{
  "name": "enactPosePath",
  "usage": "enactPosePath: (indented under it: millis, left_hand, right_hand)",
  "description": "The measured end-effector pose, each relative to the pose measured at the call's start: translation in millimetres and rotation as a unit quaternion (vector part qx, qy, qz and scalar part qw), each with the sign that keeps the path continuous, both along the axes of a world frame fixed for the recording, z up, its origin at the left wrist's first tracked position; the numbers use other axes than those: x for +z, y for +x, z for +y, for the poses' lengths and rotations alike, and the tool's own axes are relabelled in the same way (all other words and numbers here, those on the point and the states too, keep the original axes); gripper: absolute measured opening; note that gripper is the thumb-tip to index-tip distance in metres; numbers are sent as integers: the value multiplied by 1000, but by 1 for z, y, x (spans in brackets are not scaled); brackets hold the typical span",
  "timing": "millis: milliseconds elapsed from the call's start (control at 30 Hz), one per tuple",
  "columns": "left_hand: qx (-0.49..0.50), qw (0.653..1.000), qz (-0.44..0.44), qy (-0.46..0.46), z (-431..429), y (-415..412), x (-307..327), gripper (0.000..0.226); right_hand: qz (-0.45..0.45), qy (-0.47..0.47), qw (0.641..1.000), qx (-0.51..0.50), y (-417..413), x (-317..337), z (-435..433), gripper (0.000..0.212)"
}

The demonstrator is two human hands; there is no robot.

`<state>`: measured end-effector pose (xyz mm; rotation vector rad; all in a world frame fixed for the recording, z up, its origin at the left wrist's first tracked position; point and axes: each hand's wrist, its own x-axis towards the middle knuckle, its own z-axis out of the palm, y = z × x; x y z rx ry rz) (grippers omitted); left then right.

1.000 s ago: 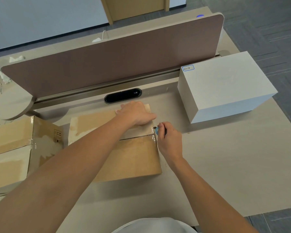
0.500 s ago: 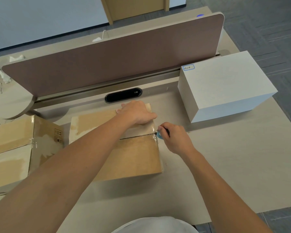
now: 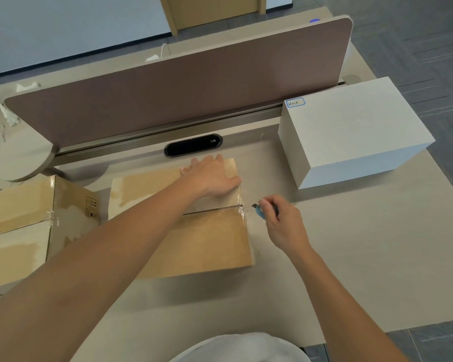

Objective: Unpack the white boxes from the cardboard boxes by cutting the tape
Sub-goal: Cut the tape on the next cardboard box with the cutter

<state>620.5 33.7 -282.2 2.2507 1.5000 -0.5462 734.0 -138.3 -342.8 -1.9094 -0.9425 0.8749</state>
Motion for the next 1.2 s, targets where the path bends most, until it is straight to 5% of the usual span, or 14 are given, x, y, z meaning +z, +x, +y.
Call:
enactPosePath:
  millis: [133, 233, 367, 500, 733, 1200]
  left_hand:
    - [-4, 999, -31, 18, -9, -12, 0, 93]
    - [13, 999, -37, 35, -24, -22, -1, 92]
    - [27, 996, -49, 63, -44, -34, -11, 88]
    - [53, 987, -104, 109, -78, -46, -16, 86]
    - [115, 989, -72, 59, -149, -41, -31, 129]
    - [194, 961, -174, 96, -153, -31, -35, 118]
  right_hand:
    - [114, 5, 992, 50, 8, -2, -16, 10]
    - [-24, 48, 991, 126, 20, -2, -23, 17]
    - [-206, 164, 936, 232, 26, -6, -23, 29]
    - [-249, 204, 915, 243, 28, -10, -16, 41]
    - [-193, 207, 930, 234, 34, -19, -16, 30]
    - [-131, 192, 924, 304, 48, -19, -8, 15]
